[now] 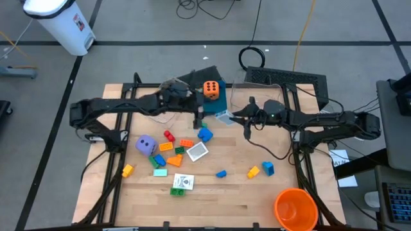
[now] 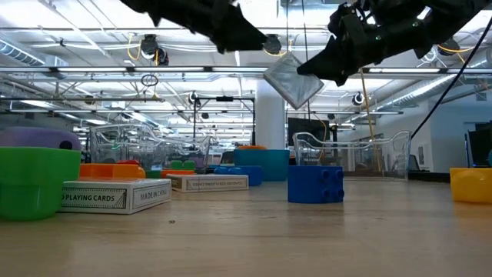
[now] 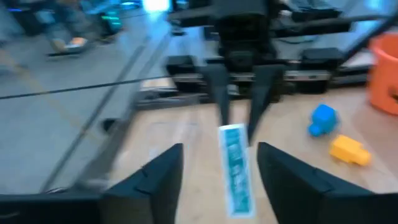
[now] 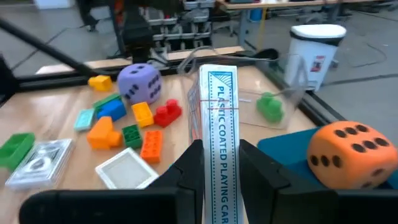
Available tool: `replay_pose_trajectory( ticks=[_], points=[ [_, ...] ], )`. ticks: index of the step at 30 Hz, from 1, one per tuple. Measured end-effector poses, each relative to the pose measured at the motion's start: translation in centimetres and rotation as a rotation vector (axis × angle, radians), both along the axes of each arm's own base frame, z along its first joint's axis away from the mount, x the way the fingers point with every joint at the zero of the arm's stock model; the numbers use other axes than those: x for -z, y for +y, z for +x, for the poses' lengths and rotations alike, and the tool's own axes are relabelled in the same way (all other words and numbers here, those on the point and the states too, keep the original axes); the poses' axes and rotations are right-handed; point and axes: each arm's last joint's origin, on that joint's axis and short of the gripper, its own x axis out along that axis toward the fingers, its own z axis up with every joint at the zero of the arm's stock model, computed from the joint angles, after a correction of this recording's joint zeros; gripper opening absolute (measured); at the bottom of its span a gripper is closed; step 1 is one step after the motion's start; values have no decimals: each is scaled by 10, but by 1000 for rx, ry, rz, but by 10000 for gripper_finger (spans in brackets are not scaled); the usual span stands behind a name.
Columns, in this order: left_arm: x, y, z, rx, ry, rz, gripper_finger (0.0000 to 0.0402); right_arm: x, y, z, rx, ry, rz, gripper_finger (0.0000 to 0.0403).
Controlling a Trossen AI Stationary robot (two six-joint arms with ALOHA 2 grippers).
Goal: Pick & Place Toys
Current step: Put the green playing card into the right transparent bin
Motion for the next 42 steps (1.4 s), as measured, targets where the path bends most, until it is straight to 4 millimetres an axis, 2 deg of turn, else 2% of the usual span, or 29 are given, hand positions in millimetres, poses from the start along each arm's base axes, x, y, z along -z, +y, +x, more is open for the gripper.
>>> replay_pose_trajectory(
  ticks=[4, 10, 13, 18, 21, 25, 30, 36, 42],
  points=[
    [-25, -2, -27, -100, 1, 55, 257, -6, -6, -7, 39, -14, 7, 61],
    [-44, -4, -61, -145, 42, 52, 275, -41, -25, -8, 131, 88, -32, 61],
    [-43, -4, -66, -153, 76, 34, 274, -61, -37, -6, 176, 188, -58, 61],
    [-28, -3, -66, -88, 170, -45, 275, -87, -64, -2, 232, 361, -51, 61],
    [-8, -4, -60, 0, 201, -105, 274, -93, -84, 1, 264, 471, -27, 61],
    [22, -7, -55, 70, 157, -159, 275, -88, -111, 5, 294, 609, 14, 61],
    [60, -11, -60, 58, 93, -205, 276, -66, -138, 10, 311, 704, 44, 61],
    [81, -12, -67, 40, 60, -255, 276, -36, -156, 16, 282, 827, 73, 61],
    [84, -13, -68, 40, 66, -256, 276, -19, -167, 23, 262, 864, 68, 61]
  ],
)
